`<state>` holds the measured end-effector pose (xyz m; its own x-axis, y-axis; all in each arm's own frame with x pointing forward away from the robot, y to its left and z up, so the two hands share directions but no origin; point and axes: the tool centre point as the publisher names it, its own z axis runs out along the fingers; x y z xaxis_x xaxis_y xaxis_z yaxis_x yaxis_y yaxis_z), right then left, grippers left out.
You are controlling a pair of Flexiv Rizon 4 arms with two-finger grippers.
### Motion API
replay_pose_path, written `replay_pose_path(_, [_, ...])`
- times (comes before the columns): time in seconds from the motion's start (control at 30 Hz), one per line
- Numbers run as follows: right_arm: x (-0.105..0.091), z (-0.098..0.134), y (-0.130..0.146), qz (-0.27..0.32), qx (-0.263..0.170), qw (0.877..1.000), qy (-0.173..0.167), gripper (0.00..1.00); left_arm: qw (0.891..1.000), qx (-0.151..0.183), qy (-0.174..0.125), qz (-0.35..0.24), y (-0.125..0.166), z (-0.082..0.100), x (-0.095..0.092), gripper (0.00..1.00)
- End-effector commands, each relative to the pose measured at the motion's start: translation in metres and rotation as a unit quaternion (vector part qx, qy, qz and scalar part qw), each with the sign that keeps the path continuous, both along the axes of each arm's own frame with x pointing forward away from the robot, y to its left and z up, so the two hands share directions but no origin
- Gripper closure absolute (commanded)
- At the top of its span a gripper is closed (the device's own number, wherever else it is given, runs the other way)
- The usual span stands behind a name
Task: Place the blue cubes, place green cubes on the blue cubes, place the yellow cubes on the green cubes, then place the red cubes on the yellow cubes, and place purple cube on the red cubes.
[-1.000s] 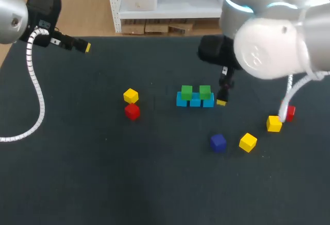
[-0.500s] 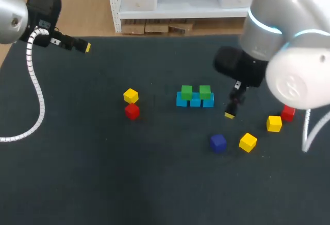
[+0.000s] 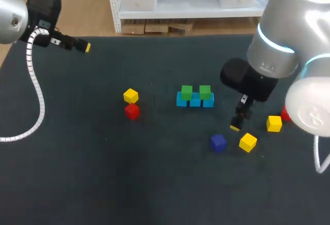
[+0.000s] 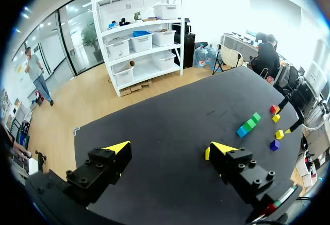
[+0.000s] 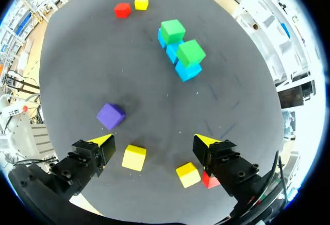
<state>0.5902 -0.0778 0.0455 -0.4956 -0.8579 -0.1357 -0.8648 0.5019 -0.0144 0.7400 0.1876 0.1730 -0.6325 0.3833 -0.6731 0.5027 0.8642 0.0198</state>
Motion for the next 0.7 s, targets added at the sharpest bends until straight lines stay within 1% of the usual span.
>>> replay_pose_path(0.03, [-0.012,-0.002,-0.001,-0.002,-0.011,1.000,-0.002,0.00,1.000,-0.003,0.000,-0.003,0.002,-0.001,0.000,0.00])
replay_pose_path(0.17, [-0.021,-0.008,-0.004,0.000,-0.017,1.000,0.008,0.00,1.000,-0.003,0.000,-0.003,0.002,-0.001,0.000,0.00])
replay_pose_path(0.27, [-0.024,-0.018,-0.009,-0.007,-0.013,1.000,0.025,0.00,1.000,-0.003,0.000,-0.003,0.002,-0.001,0.000,0.00])
replay_pose_path(0.4, [-0.027,-0.030,-0.016,-0.016,-0.008,0.999,0.040,0.00,1.000,-0.003,0.000,-0.003,0.002,-0.001,0.000,0.00])
replay_pose_path(0.47, [-0.028,-0.037,-0.018,-0.020,-0.006,0.999,0.046,0.06,1.000,-0.003,0.000,-0.003,0.002,-0.001,0.000,0.00])
replay_pose_path(0.5, [-0.028,-0.039,-0.018,-0.021,-0.005,0.999,0.048,0.06,1.000,-0.003,0.000,-0.003,0.002,-0.001,0.000,0.00])
replay_pose_path(0.57, [-0.028,-0.043,-0.019,-0.021,-0.005,0.998,0.050,0.15,1.000,-0.003,0.000,-0.003,0.002,-0.001,0.000,0.00])
replay_pose_path(0.6, [-0.028,-0.045,-0.019,-0.021,-0.005,0.998,0.053,0.17,1.000,-0.003,0.000,-0.003,0.002,-0.001,0.000,0.00])
replay_pose_path(0.67, [-0.028,-0.047,-0.019,-0.021,-0.008,0.998,0.056,0.32,1.000,-0.003,0.000,-0.003,0.002,-0.001,0.000,0.00])
replay_pose_path(0.7, [-0.028,-0.048,-0.019,-0.020,-0.008,0.998,0.058,0.36,1.000,-0.003,0.000,-0.003,0.002,-0.001,0.000,0.00])
